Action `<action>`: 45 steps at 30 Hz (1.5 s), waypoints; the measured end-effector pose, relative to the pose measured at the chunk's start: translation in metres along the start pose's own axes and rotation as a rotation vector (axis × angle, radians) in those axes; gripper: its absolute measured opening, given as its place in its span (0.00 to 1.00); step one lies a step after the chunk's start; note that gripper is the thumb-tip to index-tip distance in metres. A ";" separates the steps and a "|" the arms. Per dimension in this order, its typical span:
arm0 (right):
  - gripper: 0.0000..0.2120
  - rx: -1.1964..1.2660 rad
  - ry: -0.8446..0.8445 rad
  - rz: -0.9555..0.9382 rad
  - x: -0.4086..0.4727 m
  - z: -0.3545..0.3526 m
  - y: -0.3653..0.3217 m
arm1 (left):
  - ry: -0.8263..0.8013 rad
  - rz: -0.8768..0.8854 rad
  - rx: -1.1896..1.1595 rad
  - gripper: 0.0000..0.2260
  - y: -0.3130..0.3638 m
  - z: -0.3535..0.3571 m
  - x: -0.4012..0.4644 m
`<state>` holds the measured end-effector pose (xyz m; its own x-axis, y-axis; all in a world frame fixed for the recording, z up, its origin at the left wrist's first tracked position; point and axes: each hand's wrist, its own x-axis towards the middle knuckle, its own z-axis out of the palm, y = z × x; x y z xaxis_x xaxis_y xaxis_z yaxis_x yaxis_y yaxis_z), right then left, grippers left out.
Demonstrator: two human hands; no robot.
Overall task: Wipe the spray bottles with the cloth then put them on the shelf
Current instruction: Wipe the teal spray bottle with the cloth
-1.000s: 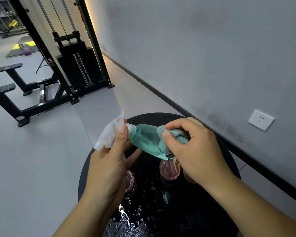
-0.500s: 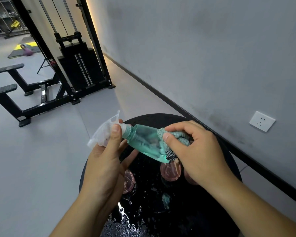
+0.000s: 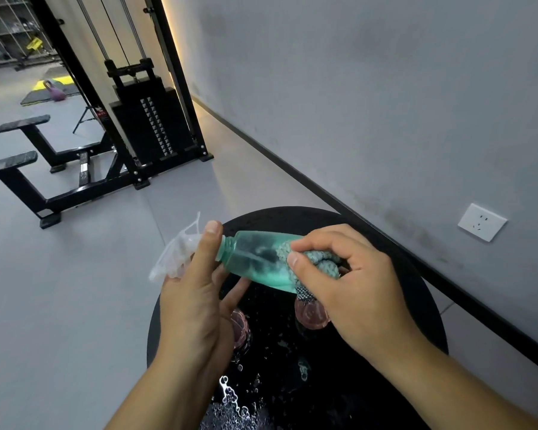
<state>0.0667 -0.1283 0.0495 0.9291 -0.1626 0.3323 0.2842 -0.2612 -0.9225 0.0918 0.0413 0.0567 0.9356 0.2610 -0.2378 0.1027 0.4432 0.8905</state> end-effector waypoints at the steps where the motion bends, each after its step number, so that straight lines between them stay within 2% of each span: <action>1: 0.07 -0.006 -0.016 -0.006 -0.001 0.001 -0.001 | 0.038 -0.001 -0.001 0.19 -0.001 -0.001 0.001; 5: 0.06 0.006 -0.033 0.045 -0.002 0.001 -0.001 | 0.102 -0.009 0.012 0.08 -0.002 -0.005 0.006; 9: 0.06 0.026 -0.021 0.082 0.001 -0.003 0.000 | 0.103 -0.005 0.017 0.16 -0.004 -0.007 0.011; 12: 0.06 0.002 -0.030 0.048 -0.001 0.000 -0.001 | 0.094 -0.017 -0.046 0.15 -0.005 -0.006 0.010; 15: 0.06 -0.031 -0.023 -0.004 -0.003 0.003 -0.001 | 0.116 -0.044 -0.117 0.27 -0.006 -0.001 0.008; 16: 0.06 -0.042 -0.020 -0.020 -0.004 0.003 0.000 | 0.115 -0.050 -0.126 0.27 -0.006 0.000 0.007; 20: 0.05 -0.067 0.016 -0.050 -0.006 0.003 0.005 | 0.077 -0.095 -0.076 0.16 -0.006 0.004 0.004; 24: 0.06 -0.068 0.058 -0.093 -0.008 0.003 0.009 | 0.014 -0.146 -0.037 0.22 -0.002 0.005 0.000; 27: 0.06 -0.080 0.064 -0.114 -0.006 0.003 0.010 | -0.020 -0.164 -0.040 0.22 0.001 0.006 -0.004; 35: 0.06 -0.164 0.102 -0.133 -0.002 -0.001 0.012 | 0.014 -0.104 -0.060 0.23 -0.004 0.003 0.002; 40: 0.04 -0.183 0.105 -0.189 -0.001 0.004 0.011 | -0.005 -0.030 0.000 0.09 -0.006 0.007 -0.002; 45: 0.08 -0.302 0.045 -0.290 -0.004 0.011 0.007 | -0.036 -0.007 0.033 0.06 -0.005 0.006 -0.004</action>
<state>0.0679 -0.1192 0.0396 0.8075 -0.0810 0.5843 0.4443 -0.5681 -0.6927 0.0898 0.0334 0.0554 0.9464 0.2264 -0.2305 0.1200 0.4160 0.9014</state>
